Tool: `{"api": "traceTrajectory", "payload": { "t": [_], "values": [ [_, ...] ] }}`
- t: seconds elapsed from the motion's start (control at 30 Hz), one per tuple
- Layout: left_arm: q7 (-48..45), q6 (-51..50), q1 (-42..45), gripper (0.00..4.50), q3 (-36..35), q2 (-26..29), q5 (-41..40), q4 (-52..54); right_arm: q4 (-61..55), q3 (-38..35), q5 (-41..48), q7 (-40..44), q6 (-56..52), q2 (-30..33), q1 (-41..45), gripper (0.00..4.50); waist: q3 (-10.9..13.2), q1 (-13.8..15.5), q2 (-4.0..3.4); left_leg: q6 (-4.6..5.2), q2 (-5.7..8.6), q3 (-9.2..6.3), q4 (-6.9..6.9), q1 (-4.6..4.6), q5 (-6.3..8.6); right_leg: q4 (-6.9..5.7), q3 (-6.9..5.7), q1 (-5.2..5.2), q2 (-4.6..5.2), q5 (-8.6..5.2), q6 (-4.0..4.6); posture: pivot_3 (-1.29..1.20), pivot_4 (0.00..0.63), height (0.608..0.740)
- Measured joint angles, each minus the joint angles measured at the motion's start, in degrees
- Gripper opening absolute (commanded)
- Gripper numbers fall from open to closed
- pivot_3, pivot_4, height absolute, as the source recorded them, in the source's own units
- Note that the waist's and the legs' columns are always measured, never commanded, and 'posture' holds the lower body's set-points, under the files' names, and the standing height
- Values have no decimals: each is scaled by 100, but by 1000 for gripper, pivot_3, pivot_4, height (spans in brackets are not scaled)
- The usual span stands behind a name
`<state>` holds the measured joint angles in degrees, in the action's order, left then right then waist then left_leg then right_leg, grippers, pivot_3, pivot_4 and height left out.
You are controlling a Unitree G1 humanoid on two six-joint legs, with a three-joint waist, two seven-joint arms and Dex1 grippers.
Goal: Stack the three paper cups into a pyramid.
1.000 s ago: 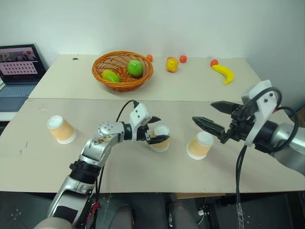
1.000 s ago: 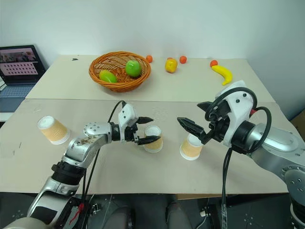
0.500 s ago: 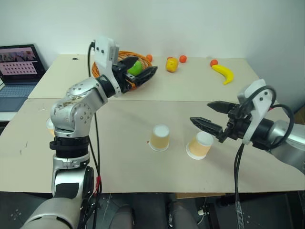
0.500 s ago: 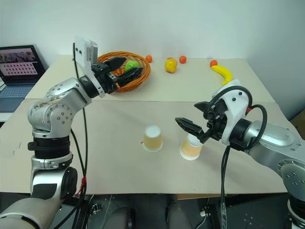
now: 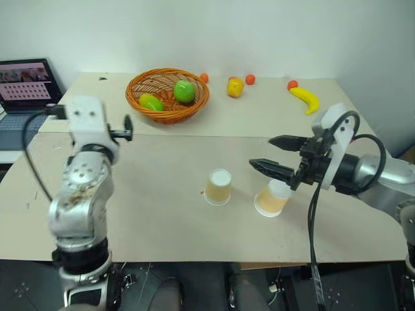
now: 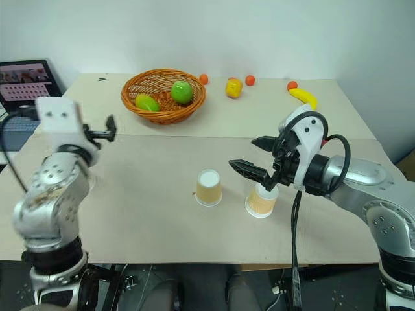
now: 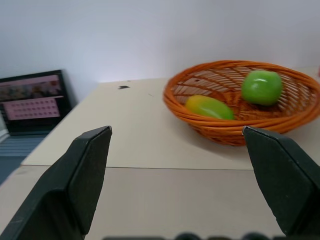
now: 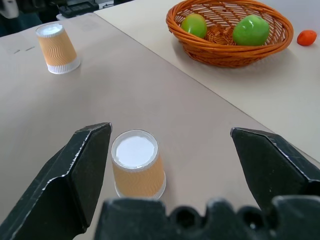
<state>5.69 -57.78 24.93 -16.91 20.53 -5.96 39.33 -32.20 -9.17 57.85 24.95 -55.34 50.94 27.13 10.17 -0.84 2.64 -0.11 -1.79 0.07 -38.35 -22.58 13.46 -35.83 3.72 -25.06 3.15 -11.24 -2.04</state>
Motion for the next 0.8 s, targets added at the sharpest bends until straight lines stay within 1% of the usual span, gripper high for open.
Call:
{"api": "traceTrajectory", "payload": {
  "t": [0.1, 0.2, 0.3, 0.37, 0.5, 0.57, 0.7, 0.8],
  "values": [
    [45, 144, -579, 4459, -221, -45, 148, 426, 116, 174, -147, 192, 42, -130, 112, 4500, 0, 1, 0, 0, 0, 1, 0, 8, 0, 0, 0, 7, 0, -1, -1, 0, 150, 737],
    [68, 290, -997, 4459, -508, -283, 180, 575, 199, 292, -258, 343, 55, -227, 161, 4500, -1, 5, 1, 0, -1, 0, -1, 9, 0, 3, -1, 9, -1, 0, 0, 0, 150, 737],
    [-41, 798, -1795, 4459, -915, -830, 34, 711, 281, 391, -351, 545, 63, -250, 225, 4500, -1, -9, 1, 0, -2, 6, 0, 7, 1, 7, 2, 9, 1, 2, 4, 0, 150, 737],
    [-5, 904, -2004, 4459, -1194, -1160, -75, 709, 358, 408, -427, 655, 64, -268, 287, 4500, -2, 7, 2, 0, -3, 4, -3, 7, 0, 4, -1, 9, 0, 3, 5, 0, 150, 737],
    [-130, 1363, -2363, 4459, -1390, -1185, -114, 649, 412, 410, -480, 815, 71, -315, 369, 4500, -2, 12, 3, 0, -3, 3, -2, 23, 1, 5, -4, 25, -2, -5, -5, 0, 150, 737],
    [-195, 1559, -2469, 4459, -1417, -1198, -117, 455, 465, 392, -430, 880, 68, -388, 412, 4500, -2, 8, 3, 0, -3, 3, -2, 27, 1, 7, -4, 30, -2, -9, -10, 0, 150, 737],
    [-234, 1876, -2516, 4459, -1424, -1233, -134, 59, 475, 224, 38, 929, -67, -441, 565, 4500, -2, 6, 3, 0, -5, 2, -2, 25, 1, 8, -5, 30, -3, -8, -9, 0, 150, 737],
    [-256, 2136, -2550, 4459, -1399, -1255, -131, -308, 461, -10, 601, 933, -294, -432, 639, 4500, -2, 6, 3, 1, -4, 3, -2, 24, 1, 11, -5, 30, -2, -5, -4, 0, 150, 737]
  ]
}}
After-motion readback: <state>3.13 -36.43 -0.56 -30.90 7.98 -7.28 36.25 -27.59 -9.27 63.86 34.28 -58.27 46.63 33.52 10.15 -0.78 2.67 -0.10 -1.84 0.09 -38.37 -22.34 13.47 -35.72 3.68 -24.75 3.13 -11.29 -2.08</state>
